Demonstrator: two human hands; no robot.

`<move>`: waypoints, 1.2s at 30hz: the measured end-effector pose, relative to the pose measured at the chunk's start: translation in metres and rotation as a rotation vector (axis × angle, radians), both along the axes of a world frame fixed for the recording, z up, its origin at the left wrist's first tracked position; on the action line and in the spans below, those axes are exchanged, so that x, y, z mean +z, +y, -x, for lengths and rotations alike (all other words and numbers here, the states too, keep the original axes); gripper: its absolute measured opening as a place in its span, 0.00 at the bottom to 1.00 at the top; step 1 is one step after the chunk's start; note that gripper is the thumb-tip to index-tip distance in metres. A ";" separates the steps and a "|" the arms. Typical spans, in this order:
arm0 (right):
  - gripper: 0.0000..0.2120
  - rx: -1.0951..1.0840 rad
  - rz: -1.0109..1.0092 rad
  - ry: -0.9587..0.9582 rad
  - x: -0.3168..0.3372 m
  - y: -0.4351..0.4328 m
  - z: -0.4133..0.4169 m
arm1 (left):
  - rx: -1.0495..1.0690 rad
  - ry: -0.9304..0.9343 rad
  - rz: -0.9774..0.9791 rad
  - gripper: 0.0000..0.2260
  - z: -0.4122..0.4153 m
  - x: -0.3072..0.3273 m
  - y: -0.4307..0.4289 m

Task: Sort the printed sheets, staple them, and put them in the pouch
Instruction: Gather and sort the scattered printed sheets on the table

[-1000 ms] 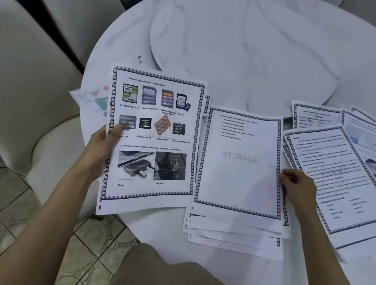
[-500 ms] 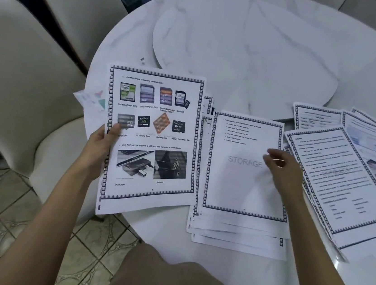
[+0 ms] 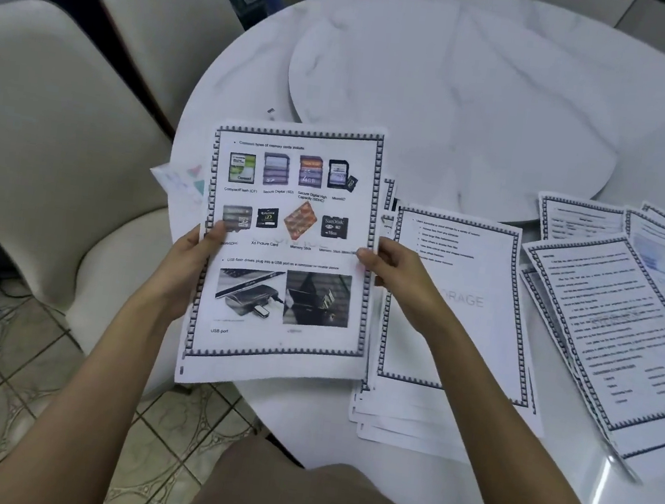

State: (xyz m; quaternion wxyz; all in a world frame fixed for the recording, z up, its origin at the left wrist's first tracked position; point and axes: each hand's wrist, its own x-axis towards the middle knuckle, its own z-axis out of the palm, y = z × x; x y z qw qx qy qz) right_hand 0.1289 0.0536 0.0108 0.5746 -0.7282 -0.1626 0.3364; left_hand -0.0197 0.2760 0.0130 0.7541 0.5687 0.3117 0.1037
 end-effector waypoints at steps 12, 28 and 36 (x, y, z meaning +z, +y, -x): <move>0.07 -0.432 0.053 -0.223 0.018 -0.060 -0.056 | -0.204 0.156 -0.116 0.12 -0.015 -0.013 0.006; 0.13 -0.730 0.179 -0.285 0.000 -0.145 -0.070 | -0.070 0.388 -0.390 0.18 -0.044 -0.031 0.016; 0.11 -0.731 0.211 -0.257 -0.014 -0.138 -0.059 | 0.021 0.418 -0.304 0.21 -0.051 -0.029 0.021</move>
